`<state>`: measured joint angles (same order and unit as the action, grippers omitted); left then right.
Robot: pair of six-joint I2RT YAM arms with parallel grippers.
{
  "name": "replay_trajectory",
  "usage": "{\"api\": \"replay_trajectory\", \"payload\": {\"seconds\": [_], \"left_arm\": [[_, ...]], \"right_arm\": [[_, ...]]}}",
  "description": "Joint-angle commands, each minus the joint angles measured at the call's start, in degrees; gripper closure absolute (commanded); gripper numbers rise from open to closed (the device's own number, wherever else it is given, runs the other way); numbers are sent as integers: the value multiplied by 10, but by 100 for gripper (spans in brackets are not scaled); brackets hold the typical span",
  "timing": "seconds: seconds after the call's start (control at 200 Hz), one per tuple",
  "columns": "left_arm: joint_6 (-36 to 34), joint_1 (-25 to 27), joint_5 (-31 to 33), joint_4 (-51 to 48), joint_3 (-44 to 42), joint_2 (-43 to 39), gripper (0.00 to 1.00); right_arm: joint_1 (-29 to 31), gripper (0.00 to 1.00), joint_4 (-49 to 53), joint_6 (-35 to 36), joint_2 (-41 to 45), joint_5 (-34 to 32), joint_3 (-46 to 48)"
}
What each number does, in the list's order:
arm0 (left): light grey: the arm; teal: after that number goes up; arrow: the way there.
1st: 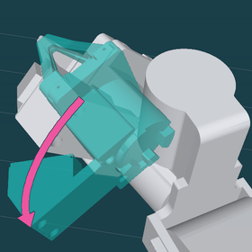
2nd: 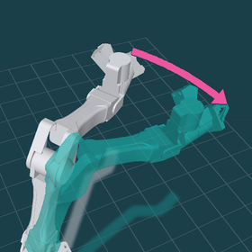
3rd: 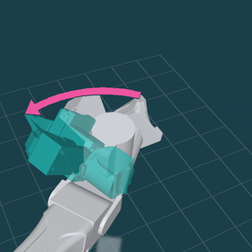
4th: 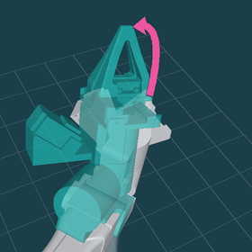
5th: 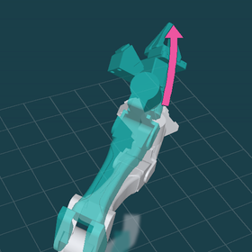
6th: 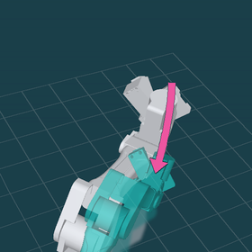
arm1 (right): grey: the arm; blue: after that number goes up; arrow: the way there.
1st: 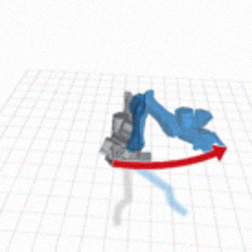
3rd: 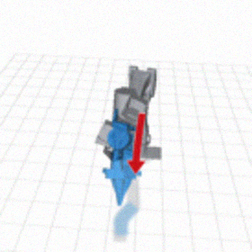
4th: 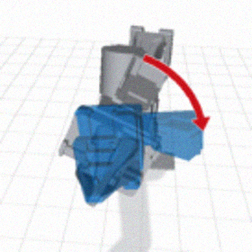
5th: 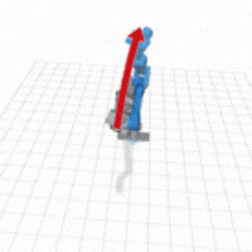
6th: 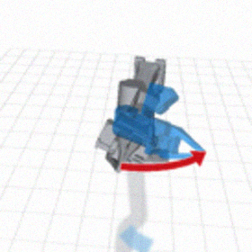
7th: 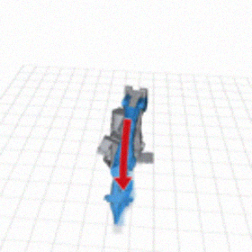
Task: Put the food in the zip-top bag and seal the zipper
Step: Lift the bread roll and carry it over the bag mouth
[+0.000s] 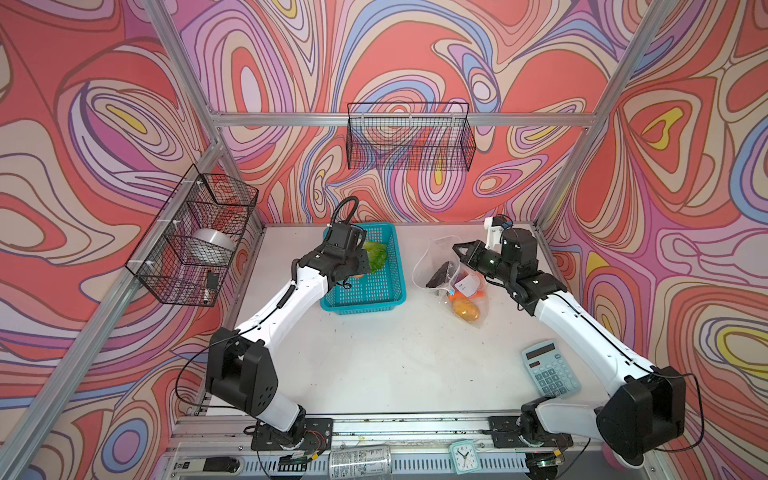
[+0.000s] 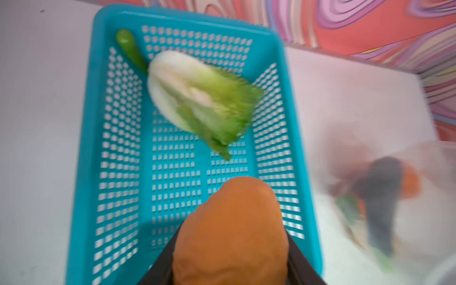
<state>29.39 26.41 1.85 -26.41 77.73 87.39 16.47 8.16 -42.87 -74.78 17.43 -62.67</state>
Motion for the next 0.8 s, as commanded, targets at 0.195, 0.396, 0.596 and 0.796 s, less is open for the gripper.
{"api": "replay_trajectory", "payload": {"seconds": [0.195, 0.396, 0.596, 0.796], "left_arm": [[82, 106, -122, 176, 15, -11, 59], [82, 141, -210, 241, 30, 37, 59], [54, 161, -203, 221, 51, 92, 60], [41, 164, -182, 225, 61, 129, 60]], "right_arm": [[1, 100, -9, 3, 13, -3, 10], [1, 100, -11, 2, 19, -2, 11], [1, 100, -8, 5, 28, -2, 12], [1, 100, -8, 8, 35, 1, 11]]}}
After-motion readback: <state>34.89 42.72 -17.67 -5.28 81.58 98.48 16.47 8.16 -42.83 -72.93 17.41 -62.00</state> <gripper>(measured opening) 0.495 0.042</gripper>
